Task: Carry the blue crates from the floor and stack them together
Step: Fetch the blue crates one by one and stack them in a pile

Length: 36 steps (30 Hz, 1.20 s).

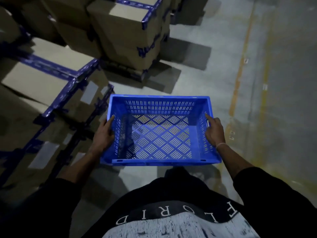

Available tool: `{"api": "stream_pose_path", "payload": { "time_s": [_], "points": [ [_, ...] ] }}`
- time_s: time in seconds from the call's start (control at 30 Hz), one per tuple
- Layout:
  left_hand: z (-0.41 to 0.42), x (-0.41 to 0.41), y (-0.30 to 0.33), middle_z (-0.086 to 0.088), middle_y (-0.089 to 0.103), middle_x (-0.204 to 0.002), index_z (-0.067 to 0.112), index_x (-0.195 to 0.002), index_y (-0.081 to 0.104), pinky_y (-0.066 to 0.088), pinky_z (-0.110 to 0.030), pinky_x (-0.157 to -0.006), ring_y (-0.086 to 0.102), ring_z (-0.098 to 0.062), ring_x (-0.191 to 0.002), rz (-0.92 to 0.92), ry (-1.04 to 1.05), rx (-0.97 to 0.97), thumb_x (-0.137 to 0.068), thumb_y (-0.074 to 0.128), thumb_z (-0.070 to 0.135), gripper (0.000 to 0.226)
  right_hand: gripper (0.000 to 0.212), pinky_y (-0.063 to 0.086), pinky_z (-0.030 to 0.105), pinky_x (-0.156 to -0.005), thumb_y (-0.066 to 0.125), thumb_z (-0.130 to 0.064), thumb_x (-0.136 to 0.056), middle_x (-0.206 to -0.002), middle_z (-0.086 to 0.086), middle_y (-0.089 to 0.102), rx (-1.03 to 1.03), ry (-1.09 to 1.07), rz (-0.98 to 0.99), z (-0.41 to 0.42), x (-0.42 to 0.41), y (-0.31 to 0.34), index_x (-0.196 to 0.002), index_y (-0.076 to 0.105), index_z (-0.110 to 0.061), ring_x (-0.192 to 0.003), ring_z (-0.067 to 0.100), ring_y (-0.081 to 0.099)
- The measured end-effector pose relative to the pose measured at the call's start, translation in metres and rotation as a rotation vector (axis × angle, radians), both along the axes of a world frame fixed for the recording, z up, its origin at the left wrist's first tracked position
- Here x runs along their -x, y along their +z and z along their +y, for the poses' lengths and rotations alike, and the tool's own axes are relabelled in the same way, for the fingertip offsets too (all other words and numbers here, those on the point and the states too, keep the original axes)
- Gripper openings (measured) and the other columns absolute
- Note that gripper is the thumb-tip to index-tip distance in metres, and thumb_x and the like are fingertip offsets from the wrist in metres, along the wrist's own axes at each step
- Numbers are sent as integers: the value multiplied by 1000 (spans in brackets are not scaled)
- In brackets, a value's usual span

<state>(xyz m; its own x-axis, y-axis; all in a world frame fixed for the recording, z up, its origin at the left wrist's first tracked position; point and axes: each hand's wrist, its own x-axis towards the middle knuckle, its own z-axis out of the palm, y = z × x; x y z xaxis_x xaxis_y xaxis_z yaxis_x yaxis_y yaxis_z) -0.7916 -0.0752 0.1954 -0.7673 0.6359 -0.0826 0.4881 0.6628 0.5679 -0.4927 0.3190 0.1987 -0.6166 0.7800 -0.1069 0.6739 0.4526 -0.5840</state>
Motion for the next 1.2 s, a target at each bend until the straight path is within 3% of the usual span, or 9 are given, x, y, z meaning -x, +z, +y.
{"api": "stream_pose_path", "payload": {
  "time_s": [0.23, 0.37, 0.67, 0.97, 1.2],
  "points": [
    [167, 39, 20, -15, 41, -153, 19, -156, 39, 53, -47, -86, 59, -41, -118, 74, -116, 25, -82, 64, 2, 80, 60, 44, 34, -92, 47, 3, -89, -119, 17, 48, 5, -113, 4, 130, -2, 15, -145, 47, -18, -103, 38, 57],
    [259, 58, 30, -11, 38, -156, 17, -154, 42, 53, -46, -92, 59, -36, -119, 45, -162, -42, -83, 61, -2, 76, 60, 45, 37, -93, 45, 5, -89, -118, 20, 48, -25, -178, 6, 199, -4, 30, -145, 46, -16, -102, 40, 57],
    [444, 114, 35, -3, 32, -161, 23, -155, 40, 55, -45, -88, 57, -32, -124, 25, -300, -92, -86, 61, 0, 76, 59, 44, 34, -89, 46, 2, -92, -115, 20, 52, -22, -313, 1, 337, 10, 37, -147, 45, -21, -102, 39, 56],
    [645, 203, 26, -7, 30, -161, 22, -157, 34, 53, -45, -93, 53, -29, -128, -7, -371, -84, -92, 60, 2, 73, 60, 41, 31, -88, 45, 2, -94, -119, 19, 51, -13, -361, -34, 503, 80, 39, -150, 40, -20, -106, 37, 54],
    [784, 284, 31, -13, 35, -157, 19, -157, 35, 49, -51, -97, 53, -36, -127, 49, -446, -50, -89, 60, 2, 75, 60, 42, 33, -86, 43, 1, -95, -119, 16, 49, -11, -435, -26, 614, 142, 44, -150, 39, -24, -103, 37, 55]
  ]
}}
